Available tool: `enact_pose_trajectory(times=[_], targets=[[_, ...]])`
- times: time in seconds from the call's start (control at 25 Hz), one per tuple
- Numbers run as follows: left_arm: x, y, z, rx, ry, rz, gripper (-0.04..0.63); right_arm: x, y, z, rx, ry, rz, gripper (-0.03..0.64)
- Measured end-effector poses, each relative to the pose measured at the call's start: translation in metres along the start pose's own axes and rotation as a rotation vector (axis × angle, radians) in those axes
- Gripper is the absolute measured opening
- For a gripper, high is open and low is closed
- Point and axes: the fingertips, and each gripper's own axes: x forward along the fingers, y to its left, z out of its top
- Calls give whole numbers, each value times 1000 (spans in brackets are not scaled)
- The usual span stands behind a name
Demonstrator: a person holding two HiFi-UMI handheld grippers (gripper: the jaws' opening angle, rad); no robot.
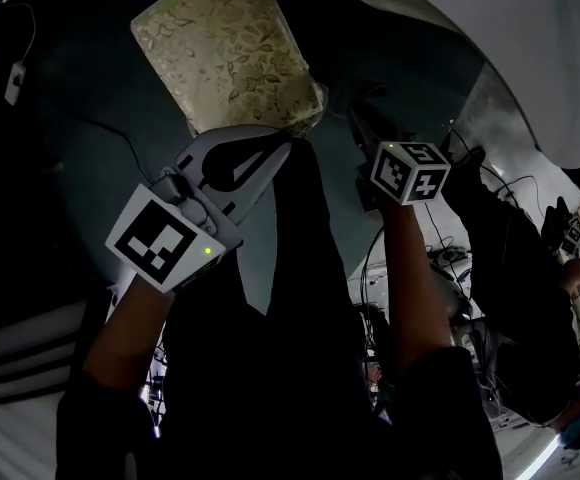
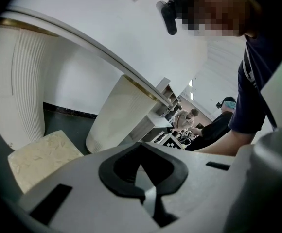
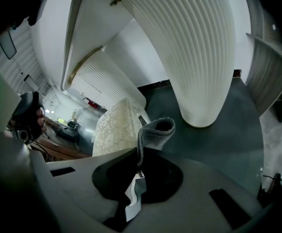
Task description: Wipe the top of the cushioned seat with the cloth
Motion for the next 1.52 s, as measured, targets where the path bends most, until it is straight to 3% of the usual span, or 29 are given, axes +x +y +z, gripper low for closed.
enact_pose_trajectory(times=[0.24,0.84,1.52], targets=[[-32,-8,25,50,-42,18,8,-16,43,17,-25,-41,21,31],[-161,-51,113,148,-183,107,6,-110,222,100,-208,-162,145,32],[-246,-99,193,296,-285,141,8,-218,377,186,-409,-328,273,31]])
